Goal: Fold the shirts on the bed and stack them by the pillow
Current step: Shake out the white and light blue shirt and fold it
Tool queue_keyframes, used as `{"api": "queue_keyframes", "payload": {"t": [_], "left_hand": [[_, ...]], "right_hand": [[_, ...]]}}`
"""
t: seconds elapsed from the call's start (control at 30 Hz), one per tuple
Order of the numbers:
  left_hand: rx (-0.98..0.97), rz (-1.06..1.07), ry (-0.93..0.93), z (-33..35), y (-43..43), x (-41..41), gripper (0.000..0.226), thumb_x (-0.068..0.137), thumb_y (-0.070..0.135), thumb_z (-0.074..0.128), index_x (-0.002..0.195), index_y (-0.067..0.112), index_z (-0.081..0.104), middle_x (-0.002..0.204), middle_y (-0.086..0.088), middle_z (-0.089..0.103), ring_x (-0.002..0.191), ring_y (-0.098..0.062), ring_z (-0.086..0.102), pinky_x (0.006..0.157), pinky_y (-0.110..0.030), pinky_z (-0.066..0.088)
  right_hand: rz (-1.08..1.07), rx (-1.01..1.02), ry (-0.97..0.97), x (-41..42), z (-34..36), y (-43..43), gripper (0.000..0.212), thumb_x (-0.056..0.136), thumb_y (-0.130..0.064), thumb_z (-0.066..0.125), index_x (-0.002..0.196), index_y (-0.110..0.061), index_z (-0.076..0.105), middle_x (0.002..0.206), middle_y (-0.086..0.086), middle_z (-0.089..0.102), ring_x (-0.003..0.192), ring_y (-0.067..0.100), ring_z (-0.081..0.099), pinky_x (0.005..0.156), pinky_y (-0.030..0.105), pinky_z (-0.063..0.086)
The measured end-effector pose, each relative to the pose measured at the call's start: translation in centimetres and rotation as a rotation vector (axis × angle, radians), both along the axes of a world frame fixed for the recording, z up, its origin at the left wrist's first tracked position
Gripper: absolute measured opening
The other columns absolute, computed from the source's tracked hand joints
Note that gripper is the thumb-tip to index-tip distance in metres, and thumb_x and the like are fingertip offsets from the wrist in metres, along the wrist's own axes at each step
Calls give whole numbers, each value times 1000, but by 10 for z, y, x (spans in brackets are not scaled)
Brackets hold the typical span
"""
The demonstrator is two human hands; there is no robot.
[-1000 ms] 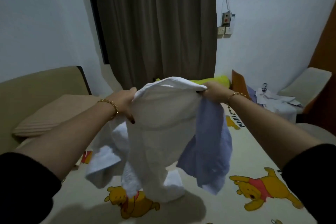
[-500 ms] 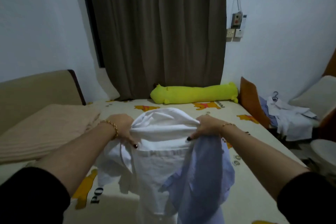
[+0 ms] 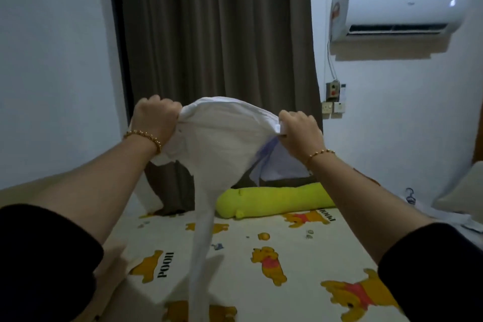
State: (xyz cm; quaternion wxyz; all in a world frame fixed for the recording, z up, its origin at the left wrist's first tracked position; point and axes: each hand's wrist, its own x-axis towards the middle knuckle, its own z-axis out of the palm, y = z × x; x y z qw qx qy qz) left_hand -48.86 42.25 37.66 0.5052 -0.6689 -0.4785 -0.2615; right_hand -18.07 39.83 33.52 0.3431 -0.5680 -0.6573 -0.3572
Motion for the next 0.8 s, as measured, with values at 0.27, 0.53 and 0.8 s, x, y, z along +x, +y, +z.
{"api": "queue_keyframes", "payload": {"t": [0.27, 0.53, 0.8], "left_hand": [[-187, -102, 128, -213, -1, -24, 21, 62, -5, 70, 78, 6, 62, 71, -16, 56, 61, -31, 54, 53, -35, 44], [-799, -179, 181, -552, -107, -36, 46, 33, -3, 82, 72, 15, 65, 77, -11, 60, 62, -27, 56, 46, -28, 43], [-1257, -194, -9, -711, -222, -28, 84, 16, -3, 85, 84, 18, 40, 59, -5, 56, 38, -16, 50, 30, -14, 29]], "right_hand": [[-54, -163, -190, 11, -195, -2, 32, 56, -16, 74, 84, -16, 58, 73, 7, 55, 71, 31, 58, 64, 40, 44], [-99, -572, -208, 23, -521, -122, 20, 40, 1, 64, 52, -15, 56, 40, 4, 46, 40, 27, 53, 63, 40, 39], [-285, -1059, -64, 47, -675, -243, 20, 44, 2, 77, 53, -4, 61, 47, 12, 48, 39, 30, 50, 44, 38, 44]]}}
